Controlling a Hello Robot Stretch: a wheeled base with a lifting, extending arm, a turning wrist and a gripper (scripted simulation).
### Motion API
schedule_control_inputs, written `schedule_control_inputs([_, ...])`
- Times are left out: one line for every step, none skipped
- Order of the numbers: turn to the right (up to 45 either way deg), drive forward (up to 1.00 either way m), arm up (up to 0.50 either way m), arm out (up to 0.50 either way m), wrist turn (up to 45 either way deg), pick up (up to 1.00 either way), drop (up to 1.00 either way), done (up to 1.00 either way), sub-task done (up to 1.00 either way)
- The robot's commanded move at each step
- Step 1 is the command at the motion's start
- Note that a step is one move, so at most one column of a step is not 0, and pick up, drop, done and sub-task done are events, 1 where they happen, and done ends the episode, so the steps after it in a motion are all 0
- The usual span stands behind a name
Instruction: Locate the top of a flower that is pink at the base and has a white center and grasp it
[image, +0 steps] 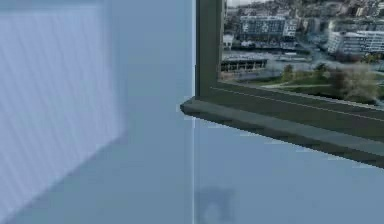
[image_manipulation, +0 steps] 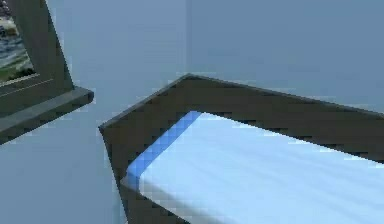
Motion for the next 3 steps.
schedule_control_inputs([-45.0,0.00,0.00,0.00,0.0,0.00,0.00,0.00,0.00])
schedule_control_inputs([-45.0,0.00,0.00,0.00,0.0,0.00,0.00,0.00,0.00])
schedule_control_inputs([-45.0,0.00,0.00,0.00,0.0,0.00,0.00,0.00,0.00])
